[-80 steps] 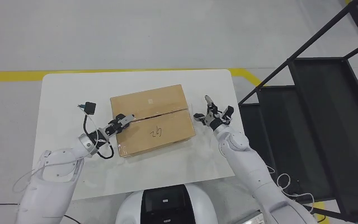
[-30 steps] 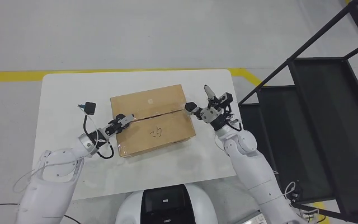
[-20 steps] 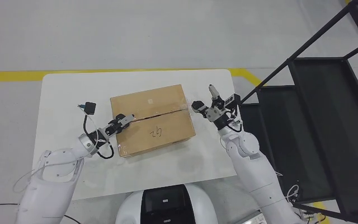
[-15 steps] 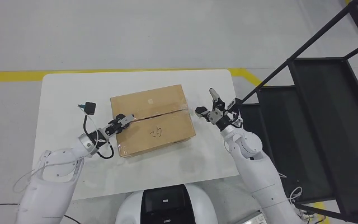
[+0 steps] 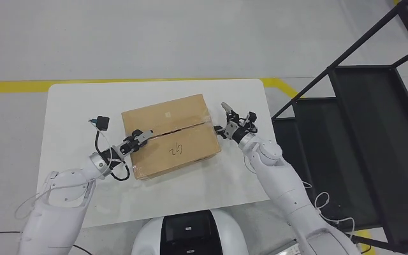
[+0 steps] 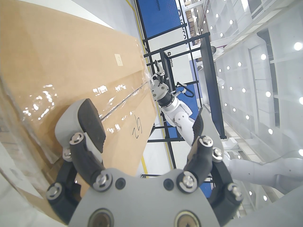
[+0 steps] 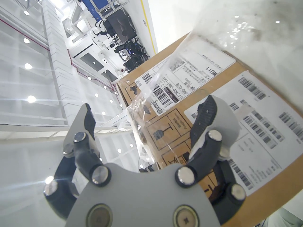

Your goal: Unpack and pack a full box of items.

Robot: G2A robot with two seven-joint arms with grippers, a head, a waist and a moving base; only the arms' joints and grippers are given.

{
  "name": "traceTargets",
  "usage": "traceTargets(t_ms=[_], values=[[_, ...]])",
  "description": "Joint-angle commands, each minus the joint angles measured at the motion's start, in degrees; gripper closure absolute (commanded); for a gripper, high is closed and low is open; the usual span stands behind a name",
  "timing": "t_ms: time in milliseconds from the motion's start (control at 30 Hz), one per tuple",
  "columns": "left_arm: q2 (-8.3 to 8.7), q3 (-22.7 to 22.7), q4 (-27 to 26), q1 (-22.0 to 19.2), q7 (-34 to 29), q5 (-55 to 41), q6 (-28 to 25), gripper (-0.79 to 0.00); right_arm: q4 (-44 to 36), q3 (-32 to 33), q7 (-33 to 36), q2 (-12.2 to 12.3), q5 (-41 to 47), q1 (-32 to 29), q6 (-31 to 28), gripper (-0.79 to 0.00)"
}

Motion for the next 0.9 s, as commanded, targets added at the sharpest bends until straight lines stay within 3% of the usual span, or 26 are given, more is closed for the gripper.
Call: traceTargets(t_ms=[0, 200, 400, 867], values=[[0.00, 0.0, 0.0, 0.0, 0.0, 0.0, 0.0, -0.785, 2.3, -0.4, 0.7, -0.4, 1.5, 1.8, -2.0, -0.785], [0.00, 0.0, 0.0, 0.0, 0.0, 0.0, 0.0, -0.785, 7.2, -1.0, 2.4, -1.3, 3.7, 5.5, -6.3, -0.785], [0.00, 0.0, 0.0, 0.0, 0.0, 0.0, 0.0, -0.785, 9.2, -0.8, 5.6, -1.6, 5.8, 6.8, -7.0, -0.785], [0.00, 0.0, 0.0, 0.0, 0.0, 0.0, 0.0, -0.785, 6.5, -0.2, 12.9, -2.1, 9.5, 7.0, -8.2, -0.785]])
